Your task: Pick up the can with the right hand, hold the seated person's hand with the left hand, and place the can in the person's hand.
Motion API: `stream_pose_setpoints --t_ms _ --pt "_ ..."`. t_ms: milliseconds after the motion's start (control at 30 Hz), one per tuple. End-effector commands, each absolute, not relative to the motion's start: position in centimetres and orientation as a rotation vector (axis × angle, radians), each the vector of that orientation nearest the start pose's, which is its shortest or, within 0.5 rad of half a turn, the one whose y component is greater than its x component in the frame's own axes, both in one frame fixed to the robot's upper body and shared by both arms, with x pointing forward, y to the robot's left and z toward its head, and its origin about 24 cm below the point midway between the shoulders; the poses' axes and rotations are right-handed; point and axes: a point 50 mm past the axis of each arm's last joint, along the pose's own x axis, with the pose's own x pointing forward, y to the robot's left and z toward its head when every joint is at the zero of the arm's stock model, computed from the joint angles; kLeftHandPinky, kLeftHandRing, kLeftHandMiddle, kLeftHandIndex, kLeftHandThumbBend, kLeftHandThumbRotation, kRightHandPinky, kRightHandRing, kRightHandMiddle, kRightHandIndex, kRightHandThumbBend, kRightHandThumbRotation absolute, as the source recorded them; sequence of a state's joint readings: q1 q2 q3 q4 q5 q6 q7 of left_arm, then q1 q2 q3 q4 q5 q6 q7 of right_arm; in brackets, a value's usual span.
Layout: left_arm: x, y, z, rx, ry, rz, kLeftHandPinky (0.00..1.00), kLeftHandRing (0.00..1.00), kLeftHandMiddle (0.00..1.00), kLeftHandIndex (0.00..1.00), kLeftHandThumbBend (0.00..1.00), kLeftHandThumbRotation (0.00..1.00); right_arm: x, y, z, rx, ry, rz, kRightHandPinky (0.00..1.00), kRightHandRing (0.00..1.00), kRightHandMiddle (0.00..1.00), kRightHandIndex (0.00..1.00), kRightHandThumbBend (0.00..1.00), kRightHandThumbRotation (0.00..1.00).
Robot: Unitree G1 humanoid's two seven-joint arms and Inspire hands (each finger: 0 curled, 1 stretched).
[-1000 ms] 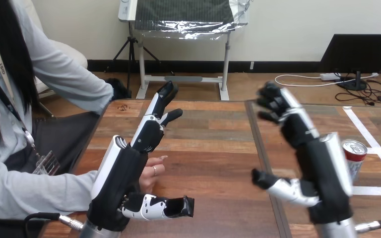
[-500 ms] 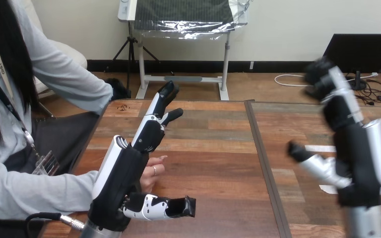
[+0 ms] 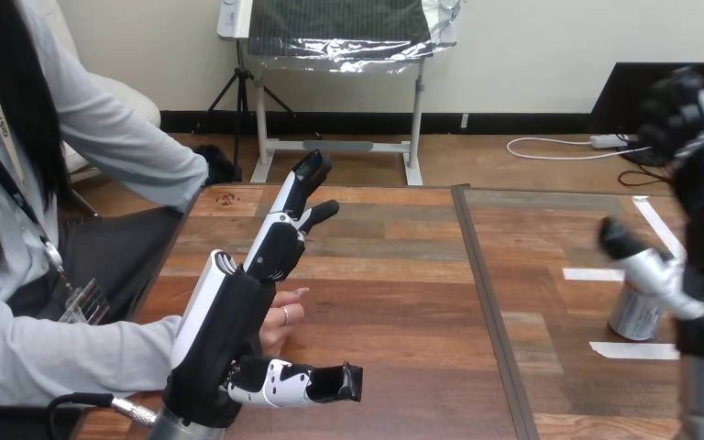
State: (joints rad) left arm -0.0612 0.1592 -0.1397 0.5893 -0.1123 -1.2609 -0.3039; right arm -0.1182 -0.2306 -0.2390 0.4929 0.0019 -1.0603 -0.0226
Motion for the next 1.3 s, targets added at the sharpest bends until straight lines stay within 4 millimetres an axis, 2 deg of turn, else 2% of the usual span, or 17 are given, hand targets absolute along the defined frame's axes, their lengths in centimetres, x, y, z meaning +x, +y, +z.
stream_pose_setpoints --t_ms 0,933,1267 --pt "22.6 14.6 5.3 0.143 -0.790 -0.388 0.91 1.00 1.00 1.00 1.00 0.64 25.1 -24.4 9.0 -0.256 -0.780 -0.209 0.85 0.88 0.90 0.92 1.00 0.63" --pt "22.6 14.9 5.3 0.134 -0.789 -0.401 0.94 1.00 1.00 1.00 1.00 0.63 27.5 -28.0 7.7 -0.210 -0.606 -0.382 0.85 0.87 0.88 0.90 1.00 0.59" --pt "22.6 15.0 5.4 0.144 -0.794 -0.402 0.96 1.00 1.00 1.00 1.00 0.64 28.2 -28.8 6.9 -0.161 -0.527 -0.397 0.89 0.91 0.88 0.93 1.00 0.56"
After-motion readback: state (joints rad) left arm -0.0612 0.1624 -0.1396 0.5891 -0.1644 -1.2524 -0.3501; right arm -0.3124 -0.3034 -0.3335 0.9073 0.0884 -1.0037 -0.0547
